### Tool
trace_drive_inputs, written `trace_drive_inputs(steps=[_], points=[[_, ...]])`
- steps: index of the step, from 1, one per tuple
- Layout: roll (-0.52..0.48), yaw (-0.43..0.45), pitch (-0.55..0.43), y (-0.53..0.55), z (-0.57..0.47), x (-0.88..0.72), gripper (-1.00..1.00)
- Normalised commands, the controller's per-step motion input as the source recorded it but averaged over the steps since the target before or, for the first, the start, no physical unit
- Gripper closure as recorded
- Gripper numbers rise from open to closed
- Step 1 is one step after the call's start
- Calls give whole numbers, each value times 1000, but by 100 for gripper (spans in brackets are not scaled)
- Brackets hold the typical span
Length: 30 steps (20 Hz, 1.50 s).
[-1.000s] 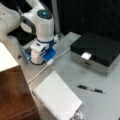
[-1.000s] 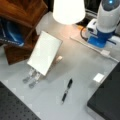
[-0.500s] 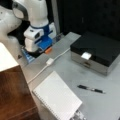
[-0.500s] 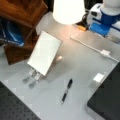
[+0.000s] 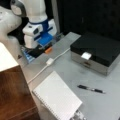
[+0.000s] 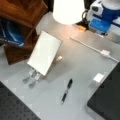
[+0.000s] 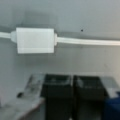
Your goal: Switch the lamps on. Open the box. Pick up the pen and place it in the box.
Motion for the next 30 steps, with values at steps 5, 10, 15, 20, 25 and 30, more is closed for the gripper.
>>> trace_drive_inputs(steps=[5, 10, 15, 20, 25, 30], points=[[96, -111, 116, 173, 198, 238, -100], [67, -111, 168, 149, 275, 304, -100], [126, -161, 215, 107, 314, 384, -100], [294, -225, 202, 82, 288, 489, -100], [342, -197, 245, 41, 260, 512, -100], [215, -94, 253, 54, 259, 587, -100]])
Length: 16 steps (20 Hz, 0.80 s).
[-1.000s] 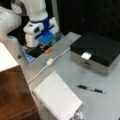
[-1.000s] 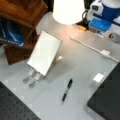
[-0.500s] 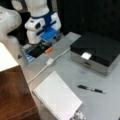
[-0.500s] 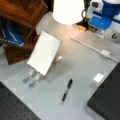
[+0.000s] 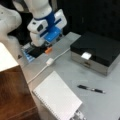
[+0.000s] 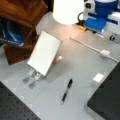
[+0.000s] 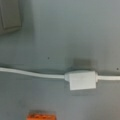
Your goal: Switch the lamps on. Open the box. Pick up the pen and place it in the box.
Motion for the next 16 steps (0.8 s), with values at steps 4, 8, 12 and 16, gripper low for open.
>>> trace_drive_inputs(steps=[4, 8, 12, 16], points=[[224, -91, 205, 146, 243, 632, -100], [247, -106, 141, 185, 157, 576, -100], [206, -77, 95, 163, 45, 484, -100], [163, -49, 54, 103, -10, 390, -100]])
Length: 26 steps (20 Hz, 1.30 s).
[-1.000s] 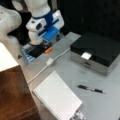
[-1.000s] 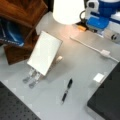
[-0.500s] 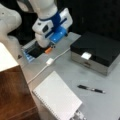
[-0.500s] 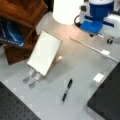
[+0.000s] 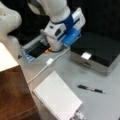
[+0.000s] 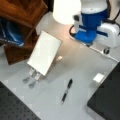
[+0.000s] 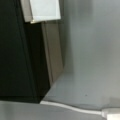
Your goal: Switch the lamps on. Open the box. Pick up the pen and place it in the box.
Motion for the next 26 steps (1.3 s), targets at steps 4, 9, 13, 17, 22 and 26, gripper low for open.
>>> trace_drive_inputs(steps=[4, 9, 13, 17, 22, 26], points=[[137, -2, -37, 30, -70, 290, -100], [259, 73, -86, 19, -150, 260, -100], [306, 84, -56, 2, -138, 155, -100], [276, 48, -57, -73, -120, 101, -100], [311, 58, -59, -97, -91, 76, -100], [254, 23, -25, -61, -190, 93, -100]])
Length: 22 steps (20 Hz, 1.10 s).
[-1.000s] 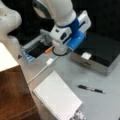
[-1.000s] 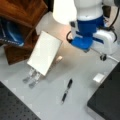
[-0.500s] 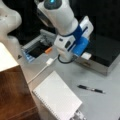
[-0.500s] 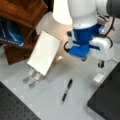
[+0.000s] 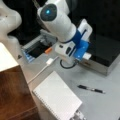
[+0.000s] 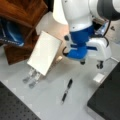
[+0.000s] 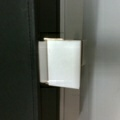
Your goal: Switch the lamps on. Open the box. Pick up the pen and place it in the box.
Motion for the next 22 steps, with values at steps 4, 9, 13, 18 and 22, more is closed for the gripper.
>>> trace_drive_inputs(steps=[4, 9, 13, 18, 22], points=[[260, 17, -61, -14, -241, 118, -100], [263, 30, -127, 6, -211, 129, -100], [227, 40, -117, -2, -140, 82, -100], [230, 50, -53, 15, -75, 20, -100], [300, 8, -25, 77, -131, 4, -100]])
